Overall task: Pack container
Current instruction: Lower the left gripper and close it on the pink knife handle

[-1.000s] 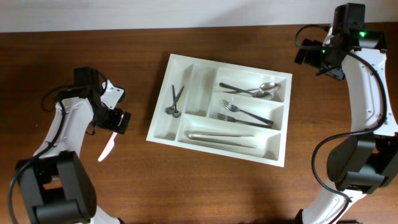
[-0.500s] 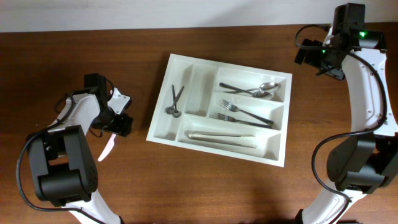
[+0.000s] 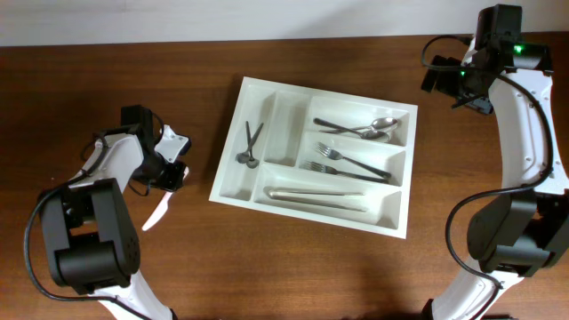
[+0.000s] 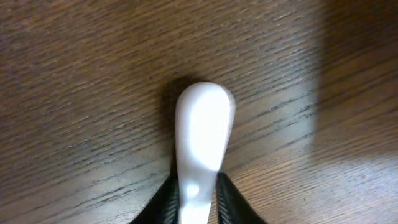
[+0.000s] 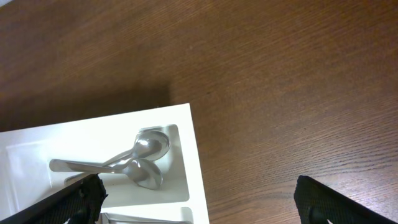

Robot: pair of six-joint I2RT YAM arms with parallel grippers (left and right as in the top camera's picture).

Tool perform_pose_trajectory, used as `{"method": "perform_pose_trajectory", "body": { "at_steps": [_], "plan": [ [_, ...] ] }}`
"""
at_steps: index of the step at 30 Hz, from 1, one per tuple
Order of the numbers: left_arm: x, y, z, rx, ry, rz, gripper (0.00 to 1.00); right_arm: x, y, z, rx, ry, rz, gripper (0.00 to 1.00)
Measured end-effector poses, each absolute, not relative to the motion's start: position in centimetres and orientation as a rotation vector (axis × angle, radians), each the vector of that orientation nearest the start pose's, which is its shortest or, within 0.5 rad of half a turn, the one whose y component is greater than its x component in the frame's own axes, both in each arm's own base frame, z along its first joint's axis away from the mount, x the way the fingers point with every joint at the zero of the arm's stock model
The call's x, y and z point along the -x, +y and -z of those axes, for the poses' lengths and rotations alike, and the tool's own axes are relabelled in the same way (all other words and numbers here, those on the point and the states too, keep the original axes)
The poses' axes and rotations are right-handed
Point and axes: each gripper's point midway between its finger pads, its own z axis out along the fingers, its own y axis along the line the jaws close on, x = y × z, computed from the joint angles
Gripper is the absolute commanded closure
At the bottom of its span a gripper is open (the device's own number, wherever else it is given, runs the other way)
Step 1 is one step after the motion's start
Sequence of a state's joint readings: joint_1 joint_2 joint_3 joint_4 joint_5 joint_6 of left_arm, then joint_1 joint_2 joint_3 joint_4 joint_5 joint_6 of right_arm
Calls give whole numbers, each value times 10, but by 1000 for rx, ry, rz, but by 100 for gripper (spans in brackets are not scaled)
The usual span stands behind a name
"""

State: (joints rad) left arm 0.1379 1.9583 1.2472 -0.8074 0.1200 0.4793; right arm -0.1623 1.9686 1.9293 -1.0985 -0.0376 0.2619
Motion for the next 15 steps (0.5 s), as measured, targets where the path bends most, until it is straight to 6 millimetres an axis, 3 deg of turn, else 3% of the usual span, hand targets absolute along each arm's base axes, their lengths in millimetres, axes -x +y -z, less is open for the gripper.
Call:
{"method": "perform_pose_trajectory", "body": {
  "at_steps": [5, 7, 15],
  "plan": [
    [-358, 26, -2, -519, 2995, 173, 98, -467, -70, -184, -560, 2651, -81, 1],
    [-367, 26, -11, -517, 2951, 163, 98, -467, -70, -184, -560, 2652, -81, 1],
    [-377, 27, -13, -514, 2913, 147, 98, -467, -70, -184, -560, 2652, -81, 1]
  ]
}}
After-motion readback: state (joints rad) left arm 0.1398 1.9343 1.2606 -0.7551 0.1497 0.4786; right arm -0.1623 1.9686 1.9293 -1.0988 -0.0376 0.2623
